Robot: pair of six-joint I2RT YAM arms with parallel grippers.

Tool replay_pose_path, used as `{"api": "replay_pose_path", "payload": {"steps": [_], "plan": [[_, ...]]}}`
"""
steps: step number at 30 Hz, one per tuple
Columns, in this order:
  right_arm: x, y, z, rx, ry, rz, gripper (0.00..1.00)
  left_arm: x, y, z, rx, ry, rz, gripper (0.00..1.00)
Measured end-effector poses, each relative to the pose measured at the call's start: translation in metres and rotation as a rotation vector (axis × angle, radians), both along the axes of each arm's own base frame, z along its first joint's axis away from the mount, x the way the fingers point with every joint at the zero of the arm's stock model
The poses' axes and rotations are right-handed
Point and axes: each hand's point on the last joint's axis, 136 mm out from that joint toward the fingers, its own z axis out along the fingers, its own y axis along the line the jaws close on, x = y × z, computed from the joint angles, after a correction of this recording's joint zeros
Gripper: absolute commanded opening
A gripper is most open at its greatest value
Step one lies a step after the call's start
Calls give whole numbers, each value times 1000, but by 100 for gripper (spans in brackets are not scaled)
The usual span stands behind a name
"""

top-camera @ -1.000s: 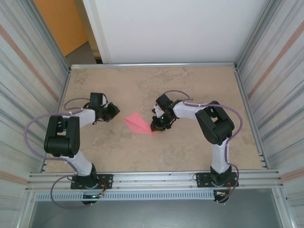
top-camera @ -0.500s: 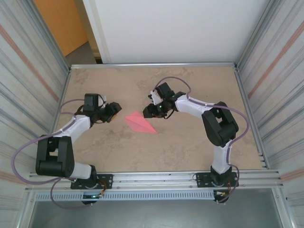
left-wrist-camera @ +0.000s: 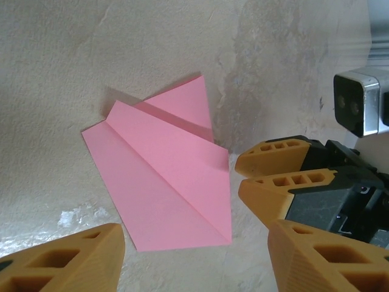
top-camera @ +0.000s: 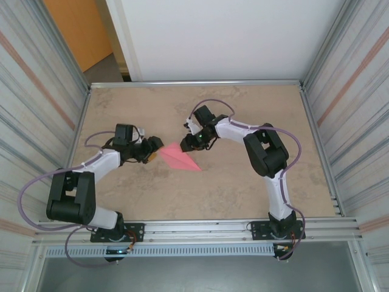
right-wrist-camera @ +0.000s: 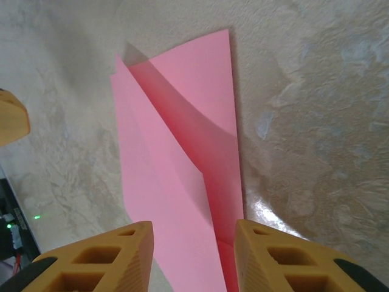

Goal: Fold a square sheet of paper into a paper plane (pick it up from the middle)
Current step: Turn over the paper at the center of the table.

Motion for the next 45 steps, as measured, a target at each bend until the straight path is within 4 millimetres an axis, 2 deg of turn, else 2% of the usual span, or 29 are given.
{"api": "replay_pose_path", "payload": {"steps": [12,14,18,22,25,27,30,35,38,41,45], "plan": [[-6,5,-9,4,44,64,33,3,-3,-1,-8,-5,2,65],[-8,4,-10,4,52,71,28,3,-3,0,-9,-7,2,65],[-11,5,-8,16,57,89,9,4,-3,0,-9,-11,2,65],[-11,6,-7,20,55,93,1,3,-4,2,-17,-9,-5,65],[-8,7,1,34,39,81,0,3,-5,13,-25,-21,-13,66],[-6,7,18,62,14,59,0,6,-8,30,-40,-61,-23,66],[-2,7,56,131,-41,17,0,11,-13,59,-77,-140,-42,67],[14,-3,144,307,-164,-90,0,14,-25,98,-170,-257,-76,72],[18,-10,182,397,-201,-140,0,12,-40,111,-209,-295,-118,73],[19,-15,202,457,-200,-186,0,7,-57,124,-246,-336,-176,72],[19,-16,210,519,-157,-223,0,6,-79,146,-298,-405,-253,66]]}}
